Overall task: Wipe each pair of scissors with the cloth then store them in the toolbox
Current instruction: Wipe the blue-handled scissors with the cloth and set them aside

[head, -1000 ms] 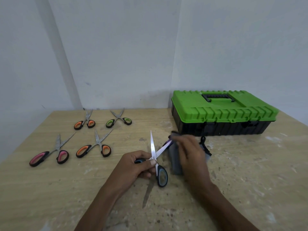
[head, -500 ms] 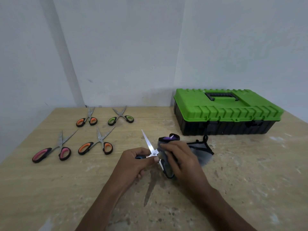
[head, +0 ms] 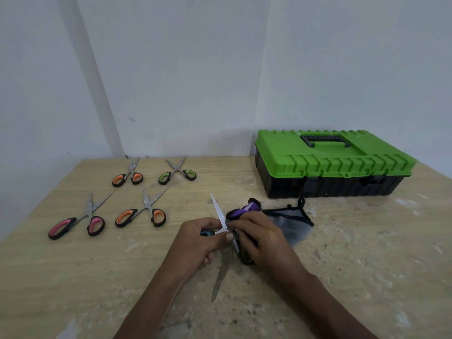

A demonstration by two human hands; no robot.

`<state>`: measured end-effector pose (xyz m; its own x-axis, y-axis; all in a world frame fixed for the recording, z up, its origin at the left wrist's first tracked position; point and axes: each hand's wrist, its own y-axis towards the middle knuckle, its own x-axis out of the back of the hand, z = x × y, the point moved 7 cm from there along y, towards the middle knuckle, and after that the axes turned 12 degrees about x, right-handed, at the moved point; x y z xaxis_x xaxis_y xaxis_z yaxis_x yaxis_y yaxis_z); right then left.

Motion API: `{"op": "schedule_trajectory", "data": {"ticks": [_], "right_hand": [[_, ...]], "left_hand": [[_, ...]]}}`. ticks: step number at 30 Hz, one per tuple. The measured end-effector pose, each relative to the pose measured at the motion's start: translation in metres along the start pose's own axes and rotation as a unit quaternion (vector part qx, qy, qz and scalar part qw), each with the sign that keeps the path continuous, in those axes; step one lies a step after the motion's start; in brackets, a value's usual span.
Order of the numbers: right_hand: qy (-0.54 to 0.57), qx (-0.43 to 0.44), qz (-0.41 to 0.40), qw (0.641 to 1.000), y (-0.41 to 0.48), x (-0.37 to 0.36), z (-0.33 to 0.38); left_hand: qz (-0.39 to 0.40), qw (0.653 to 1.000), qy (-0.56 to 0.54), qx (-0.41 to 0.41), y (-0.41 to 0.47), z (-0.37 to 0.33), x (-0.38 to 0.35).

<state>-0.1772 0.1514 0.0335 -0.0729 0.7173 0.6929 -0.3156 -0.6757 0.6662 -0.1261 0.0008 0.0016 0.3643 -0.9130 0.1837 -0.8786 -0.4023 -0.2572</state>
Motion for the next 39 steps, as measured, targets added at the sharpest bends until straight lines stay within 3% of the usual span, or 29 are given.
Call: {"op": "schedule_trajectory", "data": {"ticks": [6,11,16,21,25,27,33,39], "right_hand": [[0.000,-0.008,0.016,1.000,-0.004,0.002,-0.005],[-0.014,-0.043,-0.115,0.992,-0.008,0.037,-0.011],[0.001,-0.012,0.005,1.000,-0.002,-0.003,0.010],[-0.007,-0.024,-0.011,1.000,-0.003,0.000,0.001],[-0.061,0.058,0.036,0.996,-0.004,-0.010,0.018],[-0.078,0.050,0.023,0.995,-0.002,-0.006,0.012],[-0.088,0.064,0.014,0.994,0.001,-0.012,0.022],[-0.108,0.020,-0.012,0.994,0.001,-0.004,0.009]], "left_hand": [[-0.021,1.000,-0.004,0.005,0.000,0.000,0.002],[0.012,0.999,-0.038,0.016,0.000,0.000,-0.001],[0.115,0.987,-0.108,0.035,0.002,0.004,-0.009],[0.175,0.974,-0.139,0.038,0.003,0.006,-0.010],[0.214,0.957,-0.189,0.041,0.002,0.007,-0.012],[0.231,0.953,-0.193,0.040,0.002,0.007,-0.014],[0.242,0.955,-0.168,0.019,0.002,0.010,-0.015],[0.218,0.964,-0.151,0.014,0.002,0.008,-0.018]]}}
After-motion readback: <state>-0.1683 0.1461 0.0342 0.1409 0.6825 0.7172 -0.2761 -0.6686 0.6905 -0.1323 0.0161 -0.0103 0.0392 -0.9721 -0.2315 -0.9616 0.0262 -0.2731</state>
